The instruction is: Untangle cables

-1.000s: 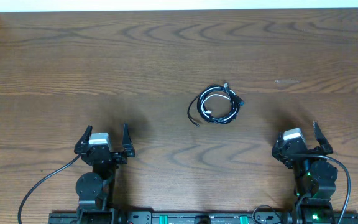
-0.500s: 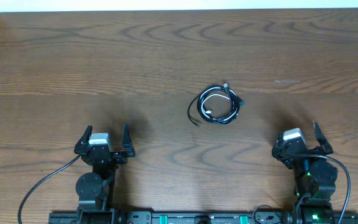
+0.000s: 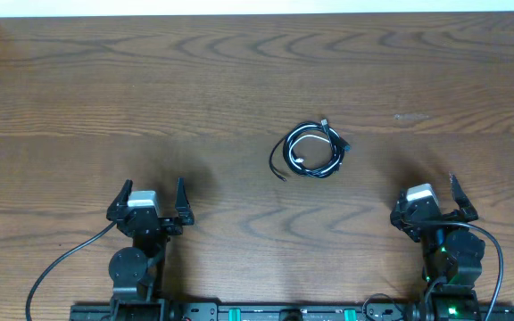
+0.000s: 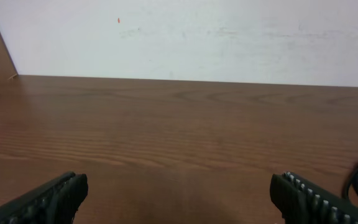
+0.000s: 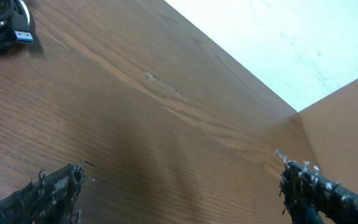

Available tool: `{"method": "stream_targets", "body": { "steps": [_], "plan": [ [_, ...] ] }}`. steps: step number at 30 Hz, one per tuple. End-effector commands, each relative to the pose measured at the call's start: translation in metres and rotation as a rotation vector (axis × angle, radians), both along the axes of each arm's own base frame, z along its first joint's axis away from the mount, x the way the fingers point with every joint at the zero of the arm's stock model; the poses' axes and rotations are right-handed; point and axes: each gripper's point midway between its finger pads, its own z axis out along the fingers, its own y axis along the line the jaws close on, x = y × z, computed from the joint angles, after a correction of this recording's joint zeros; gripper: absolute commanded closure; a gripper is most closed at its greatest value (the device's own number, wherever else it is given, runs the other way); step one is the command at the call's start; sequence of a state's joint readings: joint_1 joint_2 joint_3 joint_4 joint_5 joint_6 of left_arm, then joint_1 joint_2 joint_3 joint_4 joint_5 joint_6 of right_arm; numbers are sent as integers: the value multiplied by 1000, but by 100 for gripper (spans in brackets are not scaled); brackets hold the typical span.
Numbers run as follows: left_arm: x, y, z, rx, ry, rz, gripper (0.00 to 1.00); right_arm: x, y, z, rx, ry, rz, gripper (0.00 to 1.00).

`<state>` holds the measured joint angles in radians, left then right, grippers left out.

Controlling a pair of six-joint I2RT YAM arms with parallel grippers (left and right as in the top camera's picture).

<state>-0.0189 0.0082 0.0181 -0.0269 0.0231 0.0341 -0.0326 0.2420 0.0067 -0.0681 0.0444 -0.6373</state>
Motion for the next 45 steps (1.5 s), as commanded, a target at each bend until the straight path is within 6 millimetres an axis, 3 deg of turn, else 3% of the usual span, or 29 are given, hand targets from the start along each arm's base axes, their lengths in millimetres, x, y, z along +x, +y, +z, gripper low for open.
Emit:
{"method": "stream_targets", "body": {
  "steps": [1,13,45],
  "plan": [
    [-1,4,-13,18,41,22,1,-1,-3,-2,-6,7,-13,1],
    [-1,15,-11,26,30,90,1,-1,-3,-2,-6,7,-13,1],
    [-1,12,-13,23,41,70,1,-1,-3,-2,-6,7,-13,1]
  ]
}}
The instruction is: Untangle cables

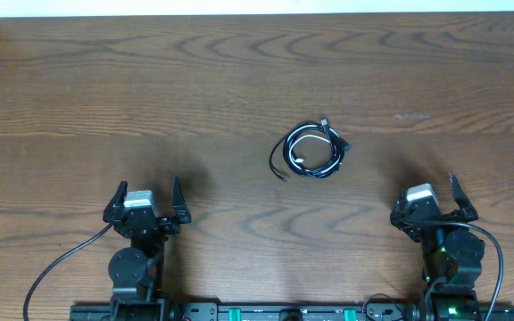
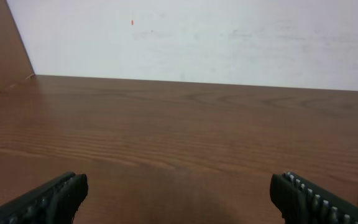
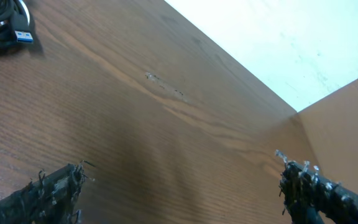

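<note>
A small coil of black and white cables (image 1: 310, 150) lies tangled together on the wooden table (image 1: 150, 80), right of centre. In the right wrist view the cables (image 3: 5, 22) show at the top left, with a blue USB plug. My left gripper (image 1: 145, 196) stands open near the front left, far from the coil. My right gripper (image 1: 428, 196) stands open at the front right, also apart from it. In the left wrist view only a sliver of cable shows at the right edge, between nothing and the open left gripper (image 2: 179, 196).
A white wall (image 2: 197, 37) runs along the table's far edge. A raised wooden side panel (image 3: 347, 118) stands at the right, another (image 2: 2, 56) at the left. The arms' bases and a black lead (image 1: 52, 267) sit at the front edge.
My left gripper has turned slightly to the left, so the cable has slid almost out of its wrist view. The right arm and the cables are unchanged.
</note>
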Available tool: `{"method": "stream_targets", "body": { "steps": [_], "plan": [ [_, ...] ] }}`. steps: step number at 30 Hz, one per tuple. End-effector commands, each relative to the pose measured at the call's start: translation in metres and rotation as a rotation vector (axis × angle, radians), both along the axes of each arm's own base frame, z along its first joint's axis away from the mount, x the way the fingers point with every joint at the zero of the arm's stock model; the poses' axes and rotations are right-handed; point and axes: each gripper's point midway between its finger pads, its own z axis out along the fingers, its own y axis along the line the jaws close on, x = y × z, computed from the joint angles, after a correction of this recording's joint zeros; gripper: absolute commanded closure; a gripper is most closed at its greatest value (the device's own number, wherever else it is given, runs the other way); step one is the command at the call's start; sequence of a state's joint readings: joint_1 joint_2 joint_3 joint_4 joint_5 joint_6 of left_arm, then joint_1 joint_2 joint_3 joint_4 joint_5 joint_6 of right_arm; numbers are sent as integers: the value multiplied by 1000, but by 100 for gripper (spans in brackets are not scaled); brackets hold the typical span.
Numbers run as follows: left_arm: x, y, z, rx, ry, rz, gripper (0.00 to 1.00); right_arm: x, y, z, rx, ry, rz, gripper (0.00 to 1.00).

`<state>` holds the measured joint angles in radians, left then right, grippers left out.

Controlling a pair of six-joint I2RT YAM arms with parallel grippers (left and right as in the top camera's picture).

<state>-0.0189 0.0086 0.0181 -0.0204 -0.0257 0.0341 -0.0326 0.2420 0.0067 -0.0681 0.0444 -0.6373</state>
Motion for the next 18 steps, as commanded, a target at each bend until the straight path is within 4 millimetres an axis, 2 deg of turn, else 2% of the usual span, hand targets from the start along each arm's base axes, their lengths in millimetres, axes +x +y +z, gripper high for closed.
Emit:
{"method": "stream_targets", "body": {
  "steps": [1,14,18],
  "plan": [
    [-1,4,-15,17,48,21,1,-1,-3,-2,-6,7,-13,1],
    [-1,3,-13,-36,40,24,1,-1,-3,-2,-6,7,-13,1],
    [-4,3,12,-36,-1,23,1,-1,-3,-2,-6,7,-13,1]
  ]
}}
